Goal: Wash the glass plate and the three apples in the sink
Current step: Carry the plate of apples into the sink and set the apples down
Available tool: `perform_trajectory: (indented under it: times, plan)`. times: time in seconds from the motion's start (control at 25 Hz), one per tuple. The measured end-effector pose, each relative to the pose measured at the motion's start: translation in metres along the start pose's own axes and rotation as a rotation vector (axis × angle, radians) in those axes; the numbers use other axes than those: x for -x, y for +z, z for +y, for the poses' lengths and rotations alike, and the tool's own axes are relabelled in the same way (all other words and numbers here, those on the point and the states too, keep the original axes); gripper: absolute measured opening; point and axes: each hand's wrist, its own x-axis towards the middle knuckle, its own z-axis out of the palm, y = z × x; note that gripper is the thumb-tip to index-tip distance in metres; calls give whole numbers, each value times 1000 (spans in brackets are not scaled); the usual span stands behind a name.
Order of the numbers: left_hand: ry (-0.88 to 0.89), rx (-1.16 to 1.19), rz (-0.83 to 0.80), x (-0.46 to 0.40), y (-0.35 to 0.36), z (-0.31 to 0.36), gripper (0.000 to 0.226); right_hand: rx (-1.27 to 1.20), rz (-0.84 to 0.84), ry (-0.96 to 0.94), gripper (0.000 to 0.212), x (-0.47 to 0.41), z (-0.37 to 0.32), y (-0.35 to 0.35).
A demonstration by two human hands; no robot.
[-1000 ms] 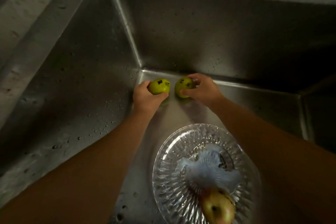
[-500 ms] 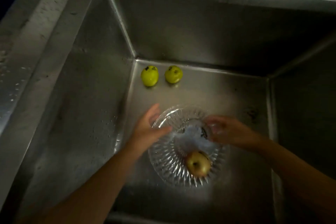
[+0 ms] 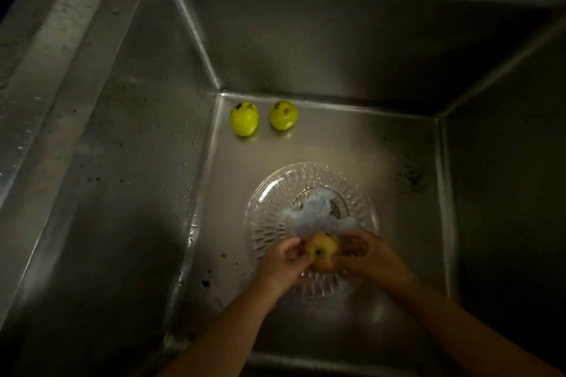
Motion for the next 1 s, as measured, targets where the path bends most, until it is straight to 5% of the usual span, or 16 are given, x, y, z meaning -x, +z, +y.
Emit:
perform_trajectory:
  times: [0.44,0.84,1.0]
  plan:
    - [135,302,256,-61,-69,128,42,-176,-10,-181,41,-96,-152,40]
    - [66,290,250,-96,-88,121,41,-98,28,-178,49,-141,-152,56]
    - [96,167,288,-84,-94,111,46,158,254,-346,58,-124,-129,24]
